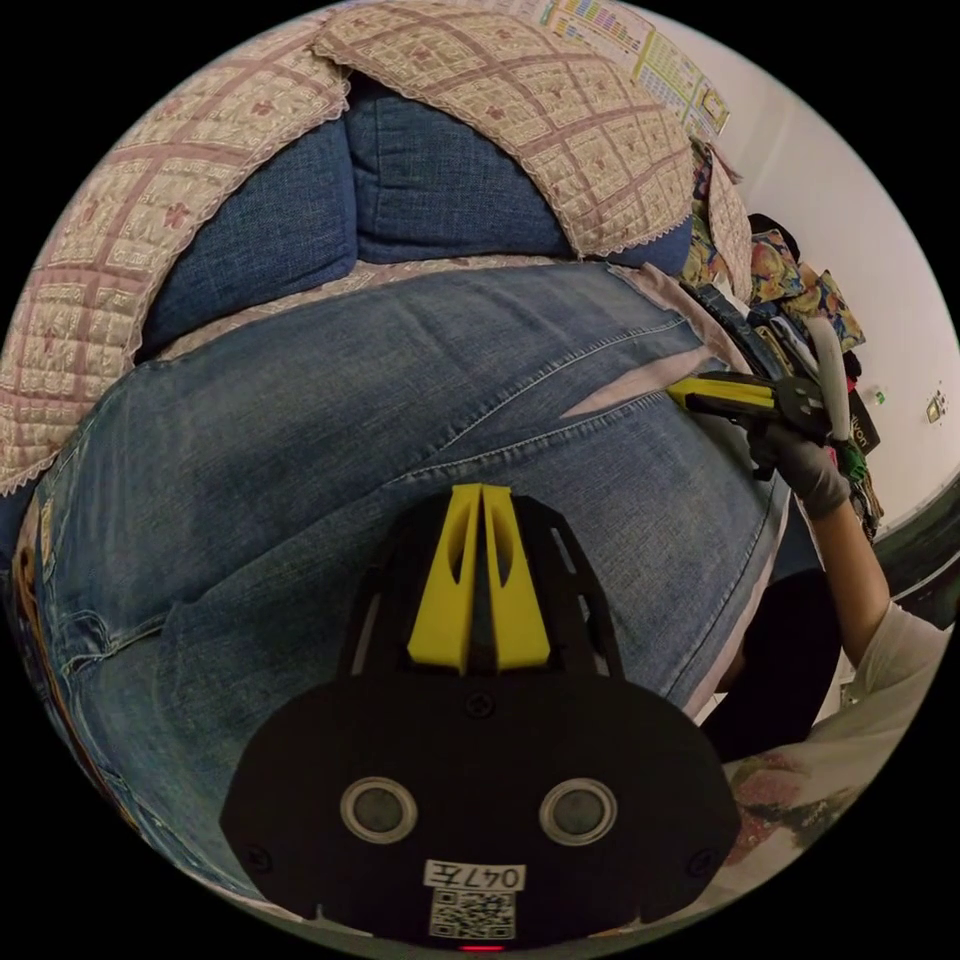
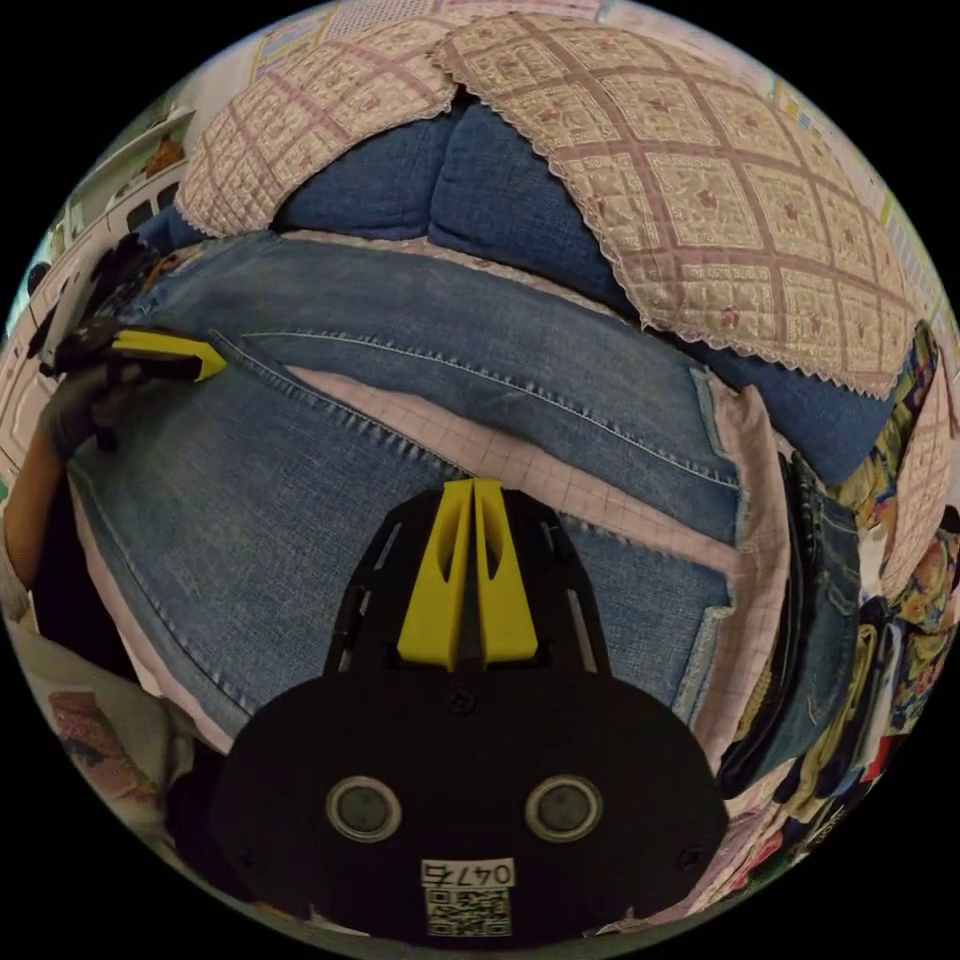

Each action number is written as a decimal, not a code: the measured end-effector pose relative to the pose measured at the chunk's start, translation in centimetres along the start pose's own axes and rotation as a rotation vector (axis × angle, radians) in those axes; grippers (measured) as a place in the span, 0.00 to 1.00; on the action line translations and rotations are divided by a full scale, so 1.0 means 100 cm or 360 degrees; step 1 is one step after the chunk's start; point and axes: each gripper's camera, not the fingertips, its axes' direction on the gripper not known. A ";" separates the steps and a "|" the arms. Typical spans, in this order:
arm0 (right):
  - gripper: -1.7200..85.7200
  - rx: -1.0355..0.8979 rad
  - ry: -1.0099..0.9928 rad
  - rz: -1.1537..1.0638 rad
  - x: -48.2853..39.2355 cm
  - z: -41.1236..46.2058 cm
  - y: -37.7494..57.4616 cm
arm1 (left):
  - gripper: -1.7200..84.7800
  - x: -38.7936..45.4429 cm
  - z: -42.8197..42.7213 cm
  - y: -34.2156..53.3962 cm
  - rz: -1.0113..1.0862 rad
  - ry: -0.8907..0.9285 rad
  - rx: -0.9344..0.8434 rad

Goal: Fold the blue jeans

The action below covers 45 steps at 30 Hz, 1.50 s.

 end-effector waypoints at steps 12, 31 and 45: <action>0.01 -0.0054 -0.0189 0.0374 0.073 -0.005 0.049 | 0.01 -0.046 -0.026 0.002 -0.0129 0.0197 0.0019; 0.03 0.0207 0.0090 0.0682 0.059 -0.064 0.144 | 0.03 -0.038 -0.162 0.015 -0.0051 0.0188 0.0217; 0.17 0.0275 -0.0446 -0.0246 -0.185 -0.133 0.243 | 0.23 0.124 -0.341 0.167 0.0664 -0.0094 0.0144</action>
